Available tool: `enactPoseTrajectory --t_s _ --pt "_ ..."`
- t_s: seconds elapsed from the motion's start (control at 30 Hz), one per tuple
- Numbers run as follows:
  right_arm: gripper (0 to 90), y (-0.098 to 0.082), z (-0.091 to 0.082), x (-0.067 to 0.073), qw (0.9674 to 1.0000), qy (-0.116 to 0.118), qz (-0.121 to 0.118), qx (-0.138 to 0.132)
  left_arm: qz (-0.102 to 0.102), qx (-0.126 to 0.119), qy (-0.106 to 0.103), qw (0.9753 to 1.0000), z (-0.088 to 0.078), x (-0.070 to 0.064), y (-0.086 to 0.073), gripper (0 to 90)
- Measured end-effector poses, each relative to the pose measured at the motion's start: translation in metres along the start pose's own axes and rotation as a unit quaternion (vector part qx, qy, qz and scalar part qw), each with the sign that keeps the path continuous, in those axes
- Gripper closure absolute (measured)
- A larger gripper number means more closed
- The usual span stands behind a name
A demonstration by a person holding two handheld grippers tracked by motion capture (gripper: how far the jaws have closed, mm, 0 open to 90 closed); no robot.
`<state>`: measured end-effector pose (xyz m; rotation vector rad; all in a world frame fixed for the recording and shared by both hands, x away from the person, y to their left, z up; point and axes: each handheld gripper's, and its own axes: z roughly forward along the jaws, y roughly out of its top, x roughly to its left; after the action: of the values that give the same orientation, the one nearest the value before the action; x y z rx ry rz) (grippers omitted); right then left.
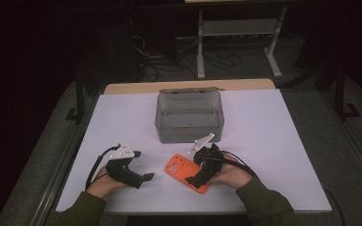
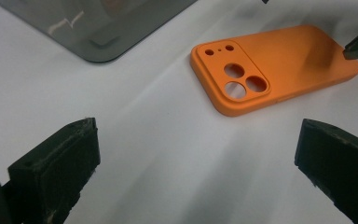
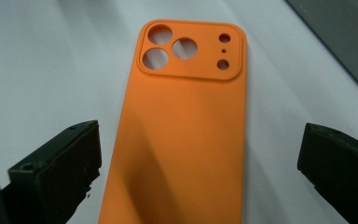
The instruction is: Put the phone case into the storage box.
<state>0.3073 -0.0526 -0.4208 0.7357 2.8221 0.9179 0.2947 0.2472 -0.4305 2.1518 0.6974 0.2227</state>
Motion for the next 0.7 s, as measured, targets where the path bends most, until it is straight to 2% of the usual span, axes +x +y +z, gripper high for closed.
enactPoseTrajectory --t_s 0.7 --pt "0.0 -0.003 0.014 0.007 0.9986 0.008 -0.017 0.050 0.001 0.001 0.000 1.0000 0.000 -0.001 0.000 0.0"
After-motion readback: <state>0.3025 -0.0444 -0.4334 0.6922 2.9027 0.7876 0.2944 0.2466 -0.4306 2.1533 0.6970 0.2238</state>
